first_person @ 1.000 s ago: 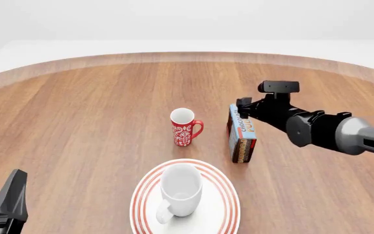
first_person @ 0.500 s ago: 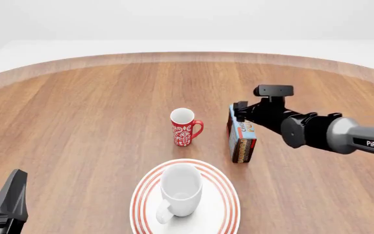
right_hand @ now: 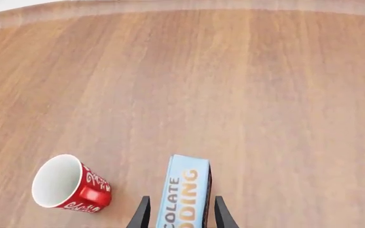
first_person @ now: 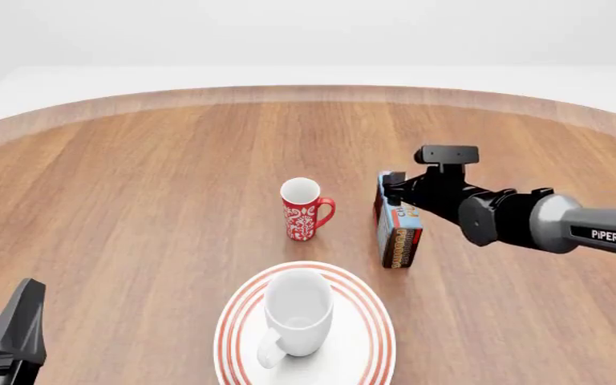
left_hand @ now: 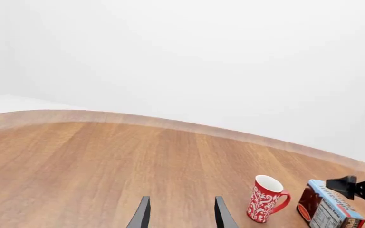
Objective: Pick up the white mug and put it on the plate, and put the chocolate pudding to the right of the plate.
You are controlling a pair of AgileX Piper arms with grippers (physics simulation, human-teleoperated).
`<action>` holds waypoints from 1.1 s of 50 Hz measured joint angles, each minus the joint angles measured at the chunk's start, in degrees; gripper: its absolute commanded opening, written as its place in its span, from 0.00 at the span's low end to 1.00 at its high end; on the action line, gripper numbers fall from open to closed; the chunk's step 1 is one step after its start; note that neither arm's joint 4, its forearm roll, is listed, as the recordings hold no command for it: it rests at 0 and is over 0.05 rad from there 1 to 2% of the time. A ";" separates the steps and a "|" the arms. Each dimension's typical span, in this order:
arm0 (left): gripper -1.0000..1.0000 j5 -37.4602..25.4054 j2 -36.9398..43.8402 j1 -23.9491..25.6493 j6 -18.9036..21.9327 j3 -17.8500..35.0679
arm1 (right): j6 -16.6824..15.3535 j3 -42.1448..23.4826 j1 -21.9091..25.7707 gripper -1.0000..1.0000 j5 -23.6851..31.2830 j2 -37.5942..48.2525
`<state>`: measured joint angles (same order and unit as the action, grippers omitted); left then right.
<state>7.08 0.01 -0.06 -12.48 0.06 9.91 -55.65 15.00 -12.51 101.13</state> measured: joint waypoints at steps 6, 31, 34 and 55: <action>1.00 0.00 0.00 0.01 -0.02 0.01 | -0.05 -0.05 -0.01 1.00 -0.12 0.54; 1.00 -0.04 0.00 0.04 -0.18 0.04 | -0.08 -0.33 0.15 1.00 -0.29 2.24; 1.00 -0.07 0.00 0.04 -0.17 0.05 | -0.08 -0.34 0.17 1.00 -0.32 2.38; 1.00 -0.18 0.00 0.17 0.02 0.01 | -0.20 -0.57 0.15 1.00 0.00 3.05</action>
<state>6.90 0.01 0.11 -12.47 0.06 9.71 -56.22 15.15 -12.51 104.19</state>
